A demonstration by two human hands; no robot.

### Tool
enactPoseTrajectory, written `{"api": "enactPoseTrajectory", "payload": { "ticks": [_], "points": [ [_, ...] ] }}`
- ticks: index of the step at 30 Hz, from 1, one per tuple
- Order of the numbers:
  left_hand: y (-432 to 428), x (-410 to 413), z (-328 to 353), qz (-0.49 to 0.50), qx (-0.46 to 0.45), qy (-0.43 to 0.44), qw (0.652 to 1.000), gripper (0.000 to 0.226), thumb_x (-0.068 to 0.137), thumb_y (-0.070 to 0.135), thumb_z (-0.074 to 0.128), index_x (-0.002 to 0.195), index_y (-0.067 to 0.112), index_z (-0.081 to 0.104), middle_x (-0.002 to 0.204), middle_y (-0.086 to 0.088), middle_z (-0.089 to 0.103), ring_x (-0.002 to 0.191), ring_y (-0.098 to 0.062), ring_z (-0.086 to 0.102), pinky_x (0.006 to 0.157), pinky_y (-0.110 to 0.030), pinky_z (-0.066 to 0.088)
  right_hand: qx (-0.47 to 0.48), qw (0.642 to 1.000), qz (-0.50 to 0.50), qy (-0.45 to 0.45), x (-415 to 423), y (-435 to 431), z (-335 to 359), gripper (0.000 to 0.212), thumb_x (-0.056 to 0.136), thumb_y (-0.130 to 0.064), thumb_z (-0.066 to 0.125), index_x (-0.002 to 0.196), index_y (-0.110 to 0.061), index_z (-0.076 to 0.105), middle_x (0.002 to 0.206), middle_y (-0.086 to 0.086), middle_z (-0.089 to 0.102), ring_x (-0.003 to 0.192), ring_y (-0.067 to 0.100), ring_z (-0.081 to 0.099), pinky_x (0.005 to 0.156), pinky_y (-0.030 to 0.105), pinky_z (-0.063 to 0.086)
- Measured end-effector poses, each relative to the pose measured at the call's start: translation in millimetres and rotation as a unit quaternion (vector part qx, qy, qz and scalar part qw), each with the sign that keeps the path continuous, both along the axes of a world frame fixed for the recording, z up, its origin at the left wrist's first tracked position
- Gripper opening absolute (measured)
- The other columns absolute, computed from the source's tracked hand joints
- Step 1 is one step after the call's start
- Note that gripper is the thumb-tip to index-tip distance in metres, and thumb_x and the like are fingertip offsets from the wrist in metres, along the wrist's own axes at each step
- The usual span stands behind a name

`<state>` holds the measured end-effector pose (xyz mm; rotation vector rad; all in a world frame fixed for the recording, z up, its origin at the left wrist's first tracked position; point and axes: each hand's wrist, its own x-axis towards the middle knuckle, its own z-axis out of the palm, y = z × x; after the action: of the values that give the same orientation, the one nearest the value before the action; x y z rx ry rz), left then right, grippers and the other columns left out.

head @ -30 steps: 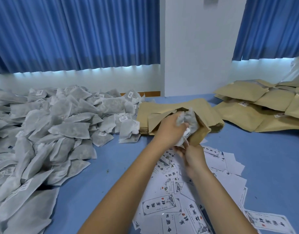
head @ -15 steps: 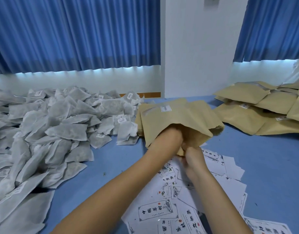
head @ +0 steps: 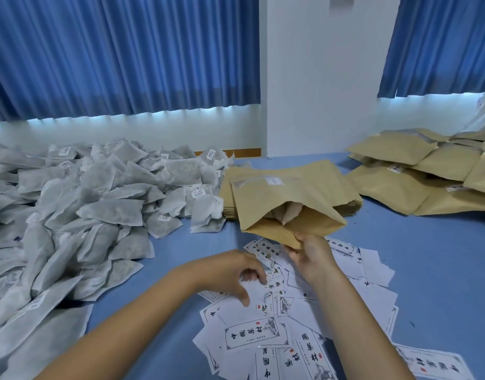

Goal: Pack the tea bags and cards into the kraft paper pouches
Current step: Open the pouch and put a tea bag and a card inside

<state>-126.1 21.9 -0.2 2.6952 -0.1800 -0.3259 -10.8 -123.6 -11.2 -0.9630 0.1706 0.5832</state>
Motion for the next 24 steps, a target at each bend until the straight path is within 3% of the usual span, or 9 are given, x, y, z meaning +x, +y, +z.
{"api": "enactPoseTrajectory", "payload": {
  "ticks": [4,7,9,11,13,16,19,21,24],
  "points": [
    [-9.8,0.8,12.0,0.008,-0.048,-0.065,0.997,0.016,0.079,0.014,0.075,0.095,0.014,0.070,0.088,0.006,0.059,0.078,-0.006,0.053,0.073,-0.019,0.044,-0.005,1.000,0.001,-0.007,-1.8,-0.2,2.2,0.026,0.096,0.006,0.041,0.119,-0.004,0.050,0.103,0.013,0.060,0.080,0.021,0.059,0.069,0.034,0.050],
    [-28.6,-0.9,24.8,-0.017,-0.167,-0.322,0.932,0.010,0.081,0.000,0.068,0.086,0.008,0.069,0.087,0.001,0.063,0.082,-0.008,0.060,0.076,-0.019,0.048,-0.031,0.999,0.019,0.001,-2.3,-1.7,2.6,0.019,0.095,0.005,0.041,0.107,0.001,0.056,0.097,0.016,0.062,0.084,0.027,0.061,0.066,0.033,0.052],
    [-42.5,3.9,28.0,-0.019,-0.083,-0.497,0.864,0.009,0.082,-0.001,0.063,0.088,0.005,0.068,0.087,-0.003,0.063,0.082,-0.014,0.059,0.072,-0.021,0.046,-0.034,0.999,0.022,0.001,-4.4,-2.1,4.0,0.021,0.092,0.009,0.039,0.090,0.001,0.059,0.085,0.015,0.060,0.074,0.024,0.059,0.061,0.028,0.049],
    [-52.1,12.9,25.0,-0.033,0.074,-0.583,0.808,0.006,0.084,-0.002,0.065,0.087,-0.001,0.069,0.083,-0.010,0.061,0.076,-0.023,0.058,0.063,-0.028,0.045,-0.009,1.000,0.015,-0.010,-7.2,-1.7,5.7,0.026,0.088,0.012,0.040,0.078,-0.005,0.057,0.071,0.009,0.057,0.063,0.017,0.055,0.056,0.025,0.045],
    [-61.8,24.4,18.5,0.015,0.197,-0.553,0.809,0.011,0.069,-0.001,0.079,0.075,0.002,0.070,0.072,-0.008,0.058,0.065,-0.023,0.055,0.051,-0.029,0.041,0.020,1.000,0.011,-0.020,-9.4,-1.2,5.9,0.029,0.086,0.014,0.041,0.076,-0.008,0.056,0.062,0.005,0.057,0.052,0.012,0.056,0.049,0.023,0.046],
    [-80.8,40.4,17.8,0.132,0.305,-0.394,0.857,0.024,0.041,0.008,0.088,0.056,0.013,0.069,0.061,-0.001,0.057,0.060,-0.017,0.057,0.045,-0.023,0.035,-0.020,0.999,0.008,-0.038,-9.7,-0.9,4.3,0.037,0.086,0.013,0.031,0.068,-0.012,0.051,0.051,0.000,0.050,0.041,0.007,0.045,0.042,0.019,0.037],
    [-85.3,63.6,21.5,0.196,0.255,-0.252,0.913,0.016,0.081,0.005,0.063,0.096,0.005,0.070,0.093,-0.011,0.064,0.088,-0.025,0.060,0.061,-0.028,0.036,-0.038,0.997,0.009,-0.062,-10.2,1.0,4.6,0.037,0.087,0.008,0.030,0.062,-0.017,0.038,0.039,-0.007,0.039,0.035,0.004,0.036,0.037,0.018,0.029],
    [-82.2,77.2,25.9,0.232,0.217,-0.222,0.922,0.017,0.085,-0.001,0.055,0.095,0.005,0.066,0.093,-0.012,0.065,0.086,-0.028,0.063,0.061,-0.030,0.038,-0.044,0.997,0.016,-0.065,-11.2,1.2,4.5,0.034,0.087,0.008,0.034,0.065,-0.017,0.042,0.046,-0.005,0.042,0.040,0.006,0.039,0.041,0.019,0.031],
    [-72.0,91.9,34.8,0.257,0.191,-0.205,0.925,0.024,0.094,0.003,0.043,0.114,0.007,0.057,0.110,-0.013,0.059,0.103,-0.030,0.059,0.081,-0.031,0.043,-0.007,0.997,0.033,-0.069,-18.0,2.6,4.0,0.024,0.094,0.007,0.041,0.101,-0.006,0.061,0.087,0.009,0.068,0.078,0.021,0.065,0.051,0.025,0.054]
  ]
}}
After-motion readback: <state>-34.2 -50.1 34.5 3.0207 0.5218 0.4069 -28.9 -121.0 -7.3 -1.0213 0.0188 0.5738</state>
